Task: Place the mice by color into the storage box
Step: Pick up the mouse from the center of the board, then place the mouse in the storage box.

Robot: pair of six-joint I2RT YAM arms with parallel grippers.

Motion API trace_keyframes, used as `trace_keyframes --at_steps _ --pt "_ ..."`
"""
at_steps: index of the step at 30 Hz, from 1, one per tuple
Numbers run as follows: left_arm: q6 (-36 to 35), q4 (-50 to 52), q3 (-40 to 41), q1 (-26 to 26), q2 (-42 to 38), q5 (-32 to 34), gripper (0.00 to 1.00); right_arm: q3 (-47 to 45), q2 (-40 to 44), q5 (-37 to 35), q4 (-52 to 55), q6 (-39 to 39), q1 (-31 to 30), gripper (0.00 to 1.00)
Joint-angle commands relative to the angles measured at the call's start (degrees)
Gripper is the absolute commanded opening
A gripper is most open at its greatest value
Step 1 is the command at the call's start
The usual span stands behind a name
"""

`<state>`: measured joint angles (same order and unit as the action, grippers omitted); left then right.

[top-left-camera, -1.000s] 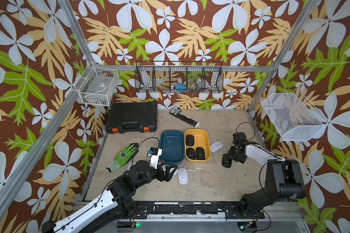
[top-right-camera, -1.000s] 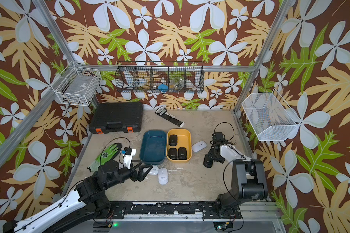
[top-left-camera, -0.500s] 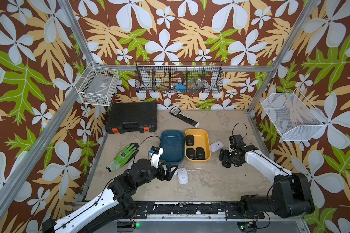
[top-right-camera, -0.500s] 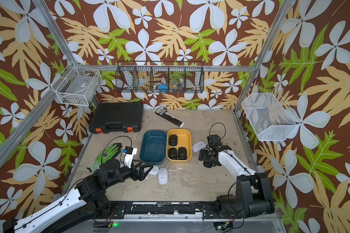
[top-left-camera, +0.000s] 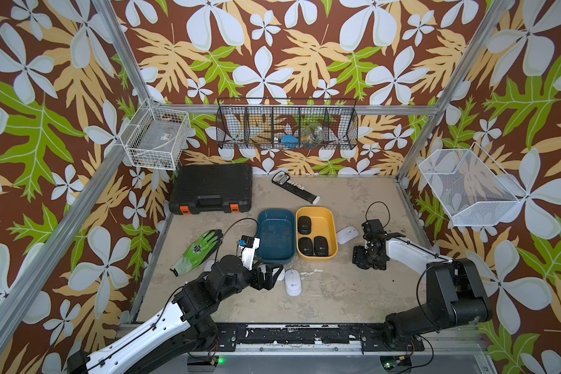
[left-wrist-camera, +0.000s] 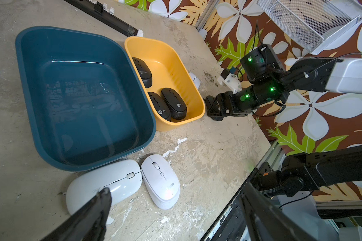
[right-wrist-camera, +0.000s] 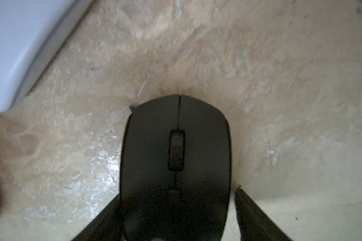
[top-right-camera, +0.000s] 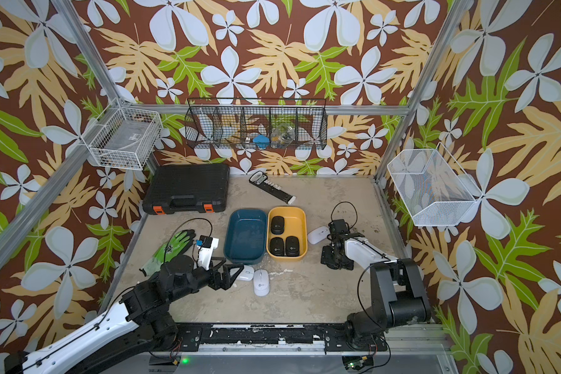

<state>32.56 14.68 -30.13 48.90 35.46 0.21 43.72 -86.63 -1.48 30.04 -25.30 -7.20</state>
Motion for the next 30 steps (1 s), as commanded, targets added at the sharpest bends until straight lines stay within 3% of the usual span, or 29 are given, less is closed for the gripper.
trace_keyframes --at_steps 1,5,9,10,15,19,25,30 --pt "-0.31 0.51 -0.53 -0.02 -0.36 1.21 1.00 0.30 -1.40 -0.26 -2.48 -1.49 0.08 0.69" --pt "-0.73 0.97 -0.94 -0.06 -0.60 1.55 1.00 1.13 -1.66 -1.06 -2.58 -1.90 0.08 0.59" --pt "-1.24 1.24 -1.38 -0.05 -0.44 1.80 1.00 2.47 -0.28 -2.01 -1.21 -1.18 -0.05 0.32" --pt "-1.31 1.34 -1.50 -0.01 -0.33 1.82 1.00 2.95 0.64 -2.23 -0.59 -1.16 -0.06 0.30" --pt "-1.27 1.35 -1.60 0.01 0.04 1.98 1.00 6.89 7.82 -3.16 3.95 -1.16 -2.18 0.28" --pt "-1.20 0.92 -1.68 -0.03 1.01 2.09 1.00 13.18 10.84 -2.89 6.59 -2.29 -9.93 0.28" --pt "-1.31 0.18 -2.43 -0.03 2.22 2.53 1.00 26.20 0.03 -4.98 9.44 -5.26 -23.18 0.27" --pt "-0.93 0.68 -3.60 0.00 2.42 2.89 1.00 34.87 -12.38 -6.13 9.18 -6.69 -26.02 0.27"
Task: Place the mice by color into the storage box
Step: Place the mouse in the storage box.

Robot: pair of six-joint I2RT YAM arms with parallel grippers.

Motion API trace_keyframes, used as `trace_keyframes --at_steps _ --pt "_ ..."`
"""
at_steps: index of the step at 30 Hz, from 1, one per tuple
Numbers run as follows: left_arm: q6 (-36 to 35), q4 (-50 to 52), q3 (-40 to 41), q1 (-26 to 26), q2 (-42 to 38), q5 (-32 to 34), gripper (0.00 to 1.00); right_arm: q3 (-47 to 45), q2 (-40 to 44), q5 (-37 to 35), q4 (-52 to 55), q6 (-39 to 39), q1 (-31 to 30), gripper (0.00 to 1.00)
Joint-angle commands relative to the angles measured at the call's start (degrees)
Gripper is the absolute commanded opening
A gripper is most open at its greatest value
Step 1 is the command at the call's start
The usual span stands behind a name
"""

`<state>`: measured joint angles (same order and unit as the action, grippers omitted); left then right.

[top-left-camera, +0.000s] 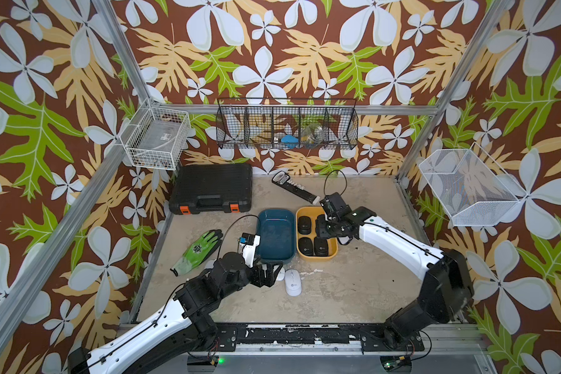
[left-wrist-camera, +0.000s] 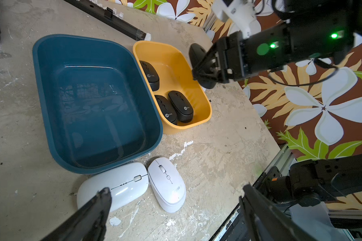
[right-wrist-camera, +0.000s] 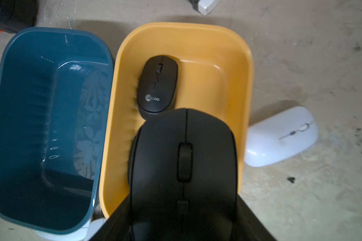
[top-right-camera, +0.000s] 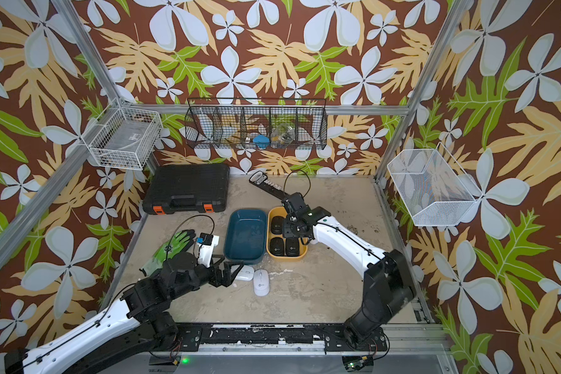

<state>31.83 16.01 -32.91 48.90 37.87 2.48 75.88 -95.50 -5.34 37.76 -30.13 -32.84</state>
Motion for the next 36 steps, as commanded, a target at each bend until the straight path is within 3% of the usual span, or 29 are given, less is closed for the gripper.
trace_keyframes --at_steps 1,10,17,20,24,29,36 --pt "-0.12 -0.34 -1.14 -0.04 -0.05 0.67 1.00 4.23 -5.85 -2.67 1.29 -1.86 -0.38 0.27" --pt "1.01 2.55 -2.37 -0.01 -2.04 1.29 1.00 11.74 -20.39 -3.48 -0.59 -2.11 1.91 0.28" --pt "2.09 5.11 -2.00 -0.04 -4.63 1.32 1.00 10.66 -22.58 -2.81 -2.58 -1.49 4.68 0.31" --pt "2.33 5.59 -1.57 -0.03 -5.13 1.47 1.00 11.02 -24.20 -1.35 -3.06 -1.01 5.32 0.37" --pt "2.62 5.70 -1.30 -0.05 -5.22 1.49 1.00 12.15 -25.52 -0.21 -2.91 -0.95 5.33 0.55" --pt "2.71 5.72 -1.74 -0.05 -4.73 1.30 1.00 11.98 -22.24 0.13 -3.17 -1.66 5.32 0.71" --pt "3.64 4.85 -1.53 -0.07 -3.69 0.27 1.00 10.03 -15.17 0.53 -2.20 -2.25 5.33 0.77"
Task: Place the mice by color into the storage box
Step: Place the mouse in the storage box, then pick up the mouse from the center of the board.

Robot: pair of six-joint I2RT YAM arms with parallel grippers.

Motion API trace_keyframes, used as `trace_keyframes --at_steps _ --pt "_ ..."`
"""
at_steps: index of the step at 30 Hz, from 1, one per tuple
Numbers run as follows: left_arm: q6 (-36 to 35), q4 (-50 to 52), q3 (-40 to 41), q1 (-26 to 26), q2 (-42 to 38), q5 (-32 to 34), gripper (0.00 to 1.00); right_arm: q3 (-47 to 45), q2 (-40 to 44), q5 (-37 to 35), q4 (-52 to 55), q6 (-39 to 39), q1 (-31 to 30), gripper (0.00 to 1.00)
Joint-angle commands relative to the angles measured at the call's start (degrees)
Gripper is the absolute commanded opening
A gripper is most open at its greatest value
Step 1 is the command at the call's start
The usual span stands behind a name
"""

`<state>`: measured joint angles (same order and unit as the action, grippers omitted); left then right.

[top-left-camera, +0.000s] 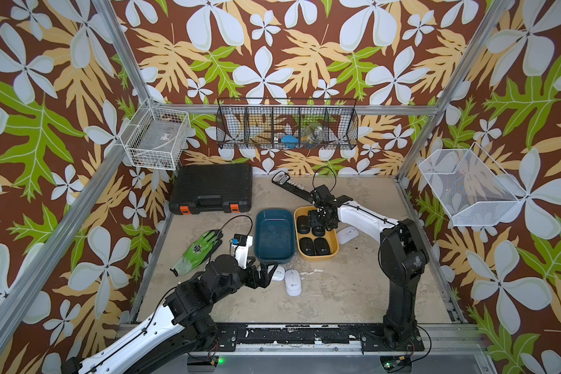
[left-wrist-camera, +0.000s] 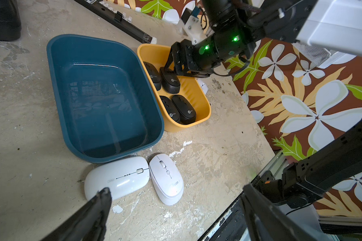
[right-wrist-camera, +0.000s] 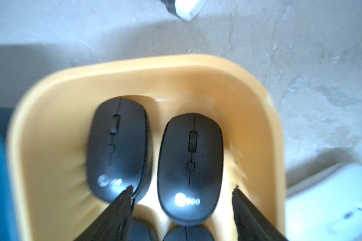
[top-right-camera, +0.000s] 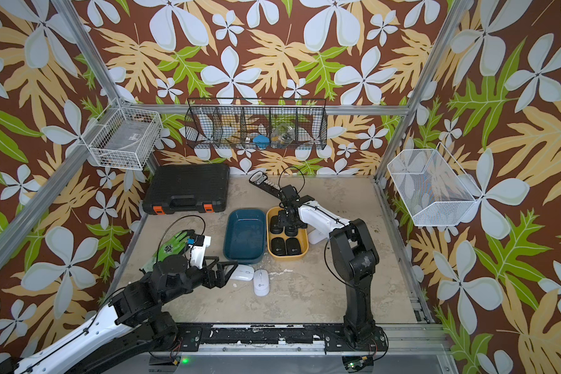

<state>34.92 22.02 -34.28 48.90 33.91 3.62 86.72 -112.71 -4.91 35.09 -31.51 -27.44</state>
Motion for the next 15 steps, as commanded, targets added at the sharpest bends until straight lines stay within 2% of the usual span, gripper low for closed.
trace_keyframes --at_steps 1,7,14,15 --pt "0.75 -1.55 0.12 -0.04 0.39 -1.19 1.00 -1.62 3.34 0.63 0.26 -1.11 -0.11 0.77" --pt "2.50 -3.36 1.67 -0.08 1.63 -4.67 1.00 -8.36 14.34 5.71 -3.18 -0.54 -0.92 0.79" --pt "8.19 -3.29 4.47 0.53 6.73 -11.08 0.94 -19.47 30.21 11.00 -4.35 2.99 -2.31 0.96" --pt "9.24 -3.28 5.01 0.85 7.16 -11.02 0.99 -21.49 32.33 11.69 -4.61 3.31 -2.29 0.98"
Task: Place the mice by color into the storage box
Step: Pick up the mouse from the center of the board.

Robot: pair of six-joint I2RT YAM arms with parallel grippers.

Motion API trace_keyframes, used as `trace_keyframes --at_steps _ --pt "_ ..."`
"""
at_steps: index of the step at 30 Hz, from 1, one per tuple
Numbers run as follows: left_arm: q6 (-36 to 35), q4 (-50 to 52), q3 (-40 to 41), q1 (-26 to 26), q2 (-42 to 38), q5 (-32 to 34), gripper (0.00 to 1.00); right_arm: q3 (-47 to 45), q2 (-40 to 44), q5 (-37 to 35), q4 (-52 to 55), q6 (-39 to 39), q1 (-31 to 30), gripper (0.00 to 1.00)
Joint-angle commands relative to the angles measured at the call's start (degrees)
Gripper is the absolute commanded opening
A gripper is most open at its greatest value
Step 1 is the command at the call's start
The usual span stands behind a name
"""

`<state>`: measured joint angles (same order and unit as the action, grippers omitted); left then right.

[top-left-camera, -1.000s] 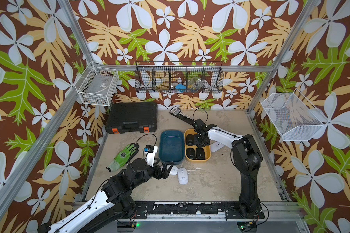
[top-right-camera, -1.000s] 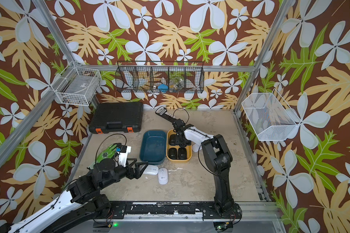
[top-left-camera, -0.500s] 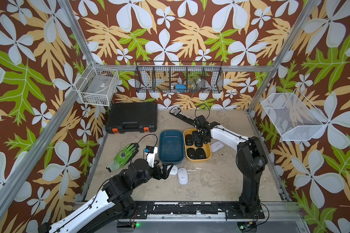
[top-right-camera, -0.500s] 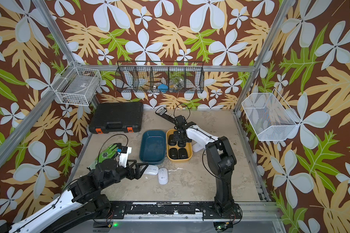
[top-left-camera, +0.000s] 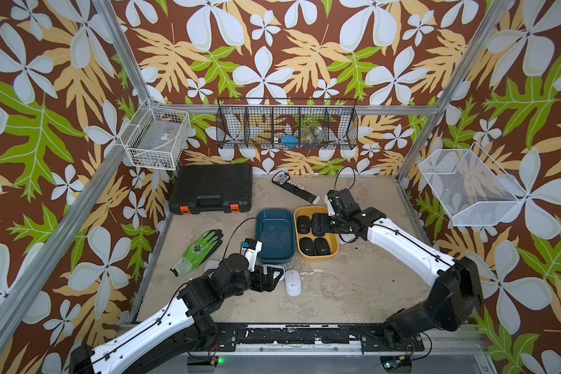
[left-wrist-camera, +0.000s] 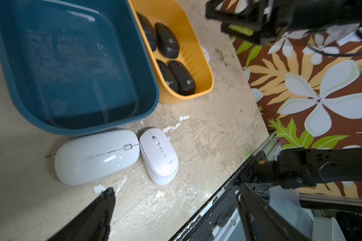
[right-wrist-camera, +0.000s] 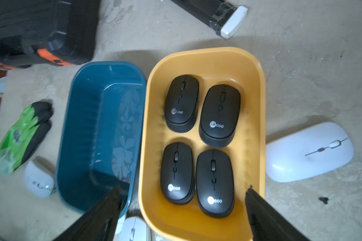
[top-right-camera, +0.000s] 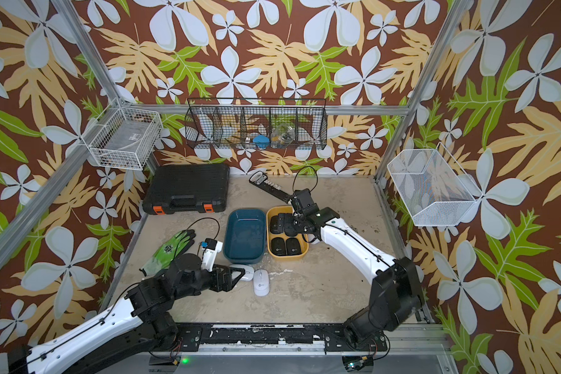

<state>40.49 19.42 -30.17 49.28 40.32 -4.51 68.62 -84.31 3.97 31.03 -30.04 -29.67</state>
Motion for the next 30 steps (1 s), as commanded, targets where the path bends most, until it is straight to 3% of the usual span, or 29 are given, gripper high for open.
trace_keyframes --at_steps 1,7,10,13,30 --pt "4.88 -0.65 1.52 1.12 1.12 -2.49 1.00 -5.67 6.35 3.39 -0.70 2.05 -0.08 1.00" --pt "12.48 -0.61 2.41 9.61 5.69 3.99 1.00 -16.80 20.44 6.99 -1.08 1.68 -0.15 1.00" --pt "16.16 -1.03 1.07 15.87 12.23 8.22 1.00 -20.05 26.11 7.85 -0.09 1.23 -0.21 1.00" --pt "18.50 -2.29 -0.17 18.62 20.42 8.50 1.00 -21.95 30.43 7.38 1.59 1.43 -0.21 1.00" --pt "16.46 -0.89 -15.09 18.93 45.75 17.54 1.00 -26.64 41.92 7.89 6.06 1.83 -0.21 1.00"
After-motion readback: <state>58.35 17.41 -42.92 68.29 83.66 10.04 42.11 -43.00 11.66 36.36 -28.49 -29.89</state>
